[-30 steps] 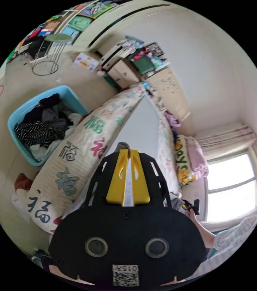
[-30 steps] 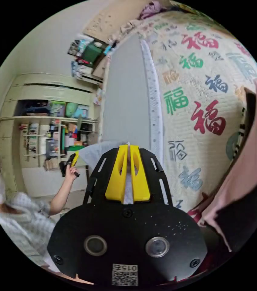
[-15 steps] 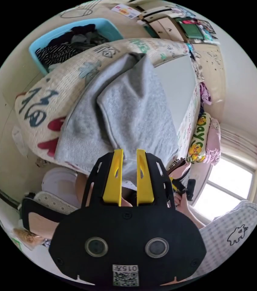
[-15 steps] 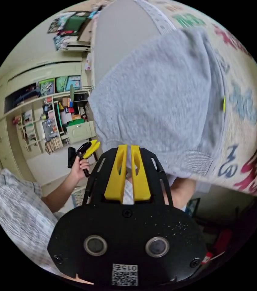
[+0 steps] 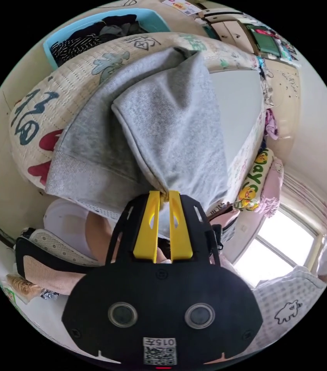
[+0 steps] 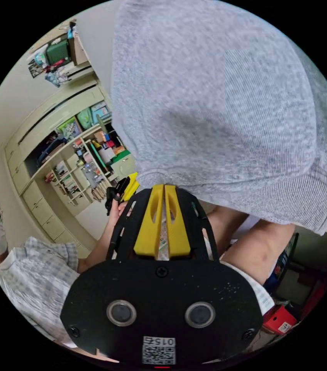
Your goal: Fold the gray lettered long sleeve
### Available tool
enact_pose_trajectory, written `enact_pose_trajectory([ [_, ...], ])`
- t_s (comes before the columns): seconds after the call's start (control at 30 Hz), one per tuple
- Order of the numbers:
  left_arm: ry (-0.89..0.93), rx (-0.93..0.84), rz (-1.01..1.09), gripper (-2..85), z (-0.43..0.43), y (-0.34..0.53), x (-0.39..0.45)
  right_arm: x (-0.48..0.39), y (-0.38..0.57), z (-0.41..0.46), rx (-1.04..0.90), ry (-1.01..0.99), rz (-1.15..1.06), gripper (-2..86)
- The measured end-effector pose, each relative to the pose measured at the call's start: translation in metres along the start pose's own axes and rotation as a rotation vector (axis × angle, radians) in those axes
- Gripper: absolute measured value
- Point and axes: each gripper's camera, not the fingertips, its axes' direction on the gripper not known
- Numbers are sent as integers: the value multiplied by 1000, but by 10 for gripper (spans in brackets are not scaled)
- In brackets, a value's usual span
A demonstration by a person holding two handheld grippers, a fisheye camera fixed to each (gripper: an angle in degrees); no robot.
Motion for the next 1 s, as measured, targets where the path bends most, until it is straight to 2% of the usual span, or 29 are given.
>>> enact_pose_trajectory([
  [0.17,252,43,147,32,-13,-21,71,-74,-20,-44,163,-117,-137,-5],
  [0.23,380,46,268,33,-5,-67,125,-123,-55,-68,240,-168,-249,-5],
  [0.37,372,132,469,43,15,-147,227,-266,-171,-110,392,10,-549,-4],
  [0.47,286,204,487,62,28,-179,274,-322,-226,-109,478,248,-529,-1],
  [0.53,222,207,574,62,29,-166,288,-340,-219,-95,433,258,-626,3],
  [0.57,193,201,599,62,30,-160,288,-343,-204,-81,392,291,-682,7],
  [0.63,-3,140,649,61,40,-129,272,-330,-176,-51,317,373,-725,14],
  [0.73,-86,21,599,61,63,-86,224,-280,-131,10,148,476,-697,28],
  [0.83,-126,-87,541,63,90,-33,184,-212,-89,67,-15,591,-554,54],
  [0.9,-175,-152,553,66,110,2,174,-157,-53,75,32,682,-308,69],
  [1.0,-326,-175,665,79,140,60,177,-120,-9,66,84,709,-170,78],
])
